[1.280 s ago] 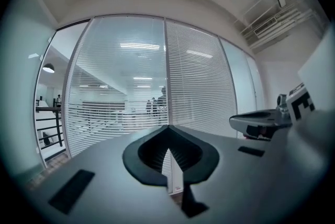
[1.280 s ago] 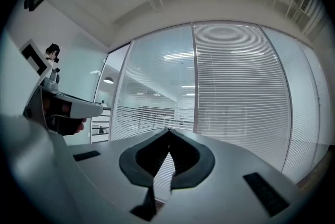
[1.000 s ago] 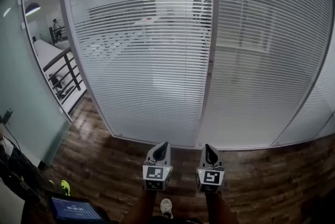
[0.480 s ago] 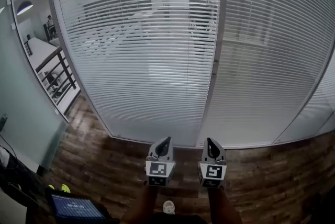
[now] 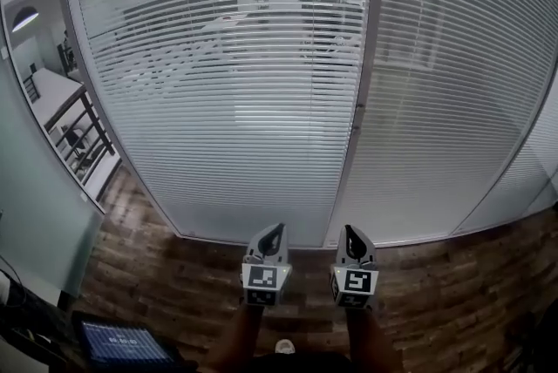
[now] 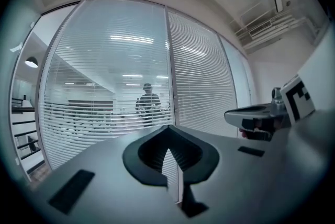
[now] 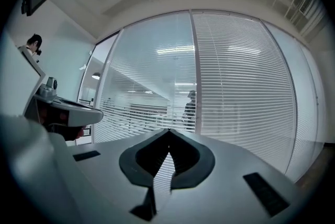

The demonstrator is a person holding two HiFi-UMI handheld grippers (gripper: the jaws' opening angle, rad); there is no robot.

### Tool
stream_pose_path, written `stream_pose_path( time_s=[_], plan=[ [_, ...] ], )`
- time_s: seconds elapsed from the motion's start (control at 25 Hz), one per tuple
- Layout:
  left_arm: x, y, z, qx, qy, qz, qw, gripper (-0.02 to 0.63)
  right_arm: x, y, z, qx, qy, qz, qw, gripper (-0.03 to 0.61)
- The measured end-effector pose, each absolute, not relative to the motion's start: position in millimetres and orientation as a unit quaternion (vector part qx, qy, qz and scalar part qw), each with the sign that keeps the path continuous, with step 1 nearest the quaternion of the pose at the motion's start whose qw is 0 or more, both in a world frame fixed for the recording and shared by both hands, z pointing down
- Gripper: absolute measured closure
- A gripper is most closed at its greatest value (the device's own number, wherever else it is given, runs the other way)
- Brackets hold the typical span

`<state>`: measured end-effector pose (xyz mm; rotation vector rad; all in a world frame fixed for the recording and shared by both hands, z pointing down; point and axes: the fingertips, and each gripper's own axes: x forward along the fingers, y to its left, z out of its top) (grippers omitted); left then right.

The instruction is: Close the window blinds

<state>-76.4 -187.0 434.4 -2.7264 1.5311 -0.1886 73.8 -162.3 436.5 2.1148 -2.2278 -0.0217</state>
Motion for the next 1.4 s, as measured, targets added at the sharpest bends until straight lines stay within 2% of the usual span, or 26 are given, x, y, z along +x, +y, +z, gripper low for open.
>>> stream_pose_path(
  time_s=[0.68,0.88,1.2,1.4],
  plan=[
    [-51,-252,439,-0.871,0.487,-0.064,0.002,0.621,101,-229,435,0.689,-0.723,-0.004,0.046,0.577],
    [-42,-286,435,-0.867,0.497,-0.031,-0.036,0.621,118,-258,448,0.689,-0.723,0.003,0.051,0.575],
    [-39,-311,438,-0.860,0.506,-0.052,-0.034,0.621,126,-282,452,0.683,-0.730,0.005,0.040,0.575],
    [-11,-353,481,-0.859,0.508,-0.059,-0.025,0.620,152,-329,487,0.676,-0.736,-0.009,0.028,0.575]
  ],
)
